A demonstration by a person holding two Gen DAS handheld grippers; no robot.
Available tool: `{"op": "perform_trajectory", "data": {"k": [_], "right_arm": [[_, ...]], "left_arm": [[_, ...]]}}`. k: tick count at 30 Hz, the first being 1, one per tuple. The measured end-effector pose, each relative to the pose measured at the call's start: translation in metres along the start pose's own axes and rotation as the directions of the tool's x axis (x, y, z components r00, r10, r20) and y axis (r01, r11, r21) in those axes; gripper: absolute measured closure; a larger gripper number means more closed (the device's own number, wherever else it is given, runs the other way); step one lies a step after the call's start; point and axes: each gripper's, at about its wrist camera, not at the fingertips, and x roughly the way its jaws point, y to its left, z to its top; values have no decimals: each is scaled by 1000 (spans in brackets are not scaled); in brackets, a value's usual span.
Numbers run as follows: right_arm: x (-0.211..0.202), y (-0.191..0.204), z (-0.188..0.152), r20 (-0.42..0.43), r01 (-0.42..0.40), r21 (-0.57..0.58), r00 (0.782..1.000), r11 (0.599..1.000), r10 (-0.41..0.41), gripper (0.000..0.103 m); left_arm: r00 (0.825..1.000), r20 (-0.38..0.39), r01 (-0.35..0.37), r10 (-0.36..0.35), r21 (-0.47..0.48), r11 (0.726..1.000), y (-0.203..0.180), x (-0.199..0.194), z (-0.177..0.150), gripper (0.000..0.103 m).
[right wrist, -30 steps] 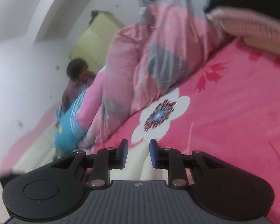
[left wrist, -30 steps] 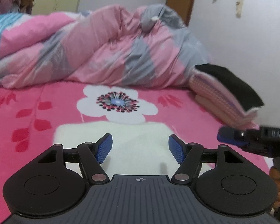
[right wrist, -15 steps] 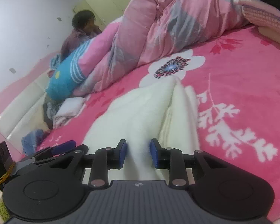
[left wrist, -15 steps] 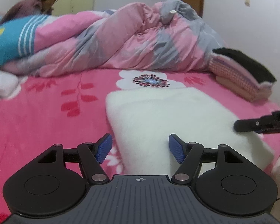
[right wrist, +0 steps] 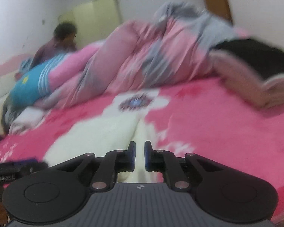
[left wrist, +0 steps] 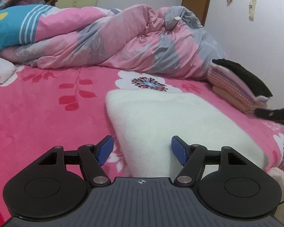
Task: Fold clothes
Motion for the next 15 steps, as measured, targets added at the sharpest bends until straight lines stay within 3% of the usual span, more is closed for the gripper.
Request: {"op": "perform_trajectory", "data": {"k": [3, 7, 9, 11, 15], "right_arm": [[-18, 14, -5, 8, -92, -82, 996, 992, 93, 95], [11, 23, -38, -139, -33, -235, 990, 971, 0, 95], [14, 14, -38, -142, 53, -200, 986, 978, -82, 97], [0, 16, -28, -88, 86, -198, 991, 976, -105, 97], [-17, 54, -19, 22, -21, -342, 999, 939, 30, 97]], "left_arm": [[1000, -7, 9, -9, -13, 1000, 2, 2, 0, 33], [1000, -7, 6, -6, 1, 1000, 1, -1, 0, 32], [1000, -5, 1, -1, 18, 1000, 0, -4, 0, 32], [1000, 11, -11, 10, 58, 998, -3, -10, 0, 32], [1000, 23, -8, 5, 125, 992, -12, -18, -8, 32]]}}
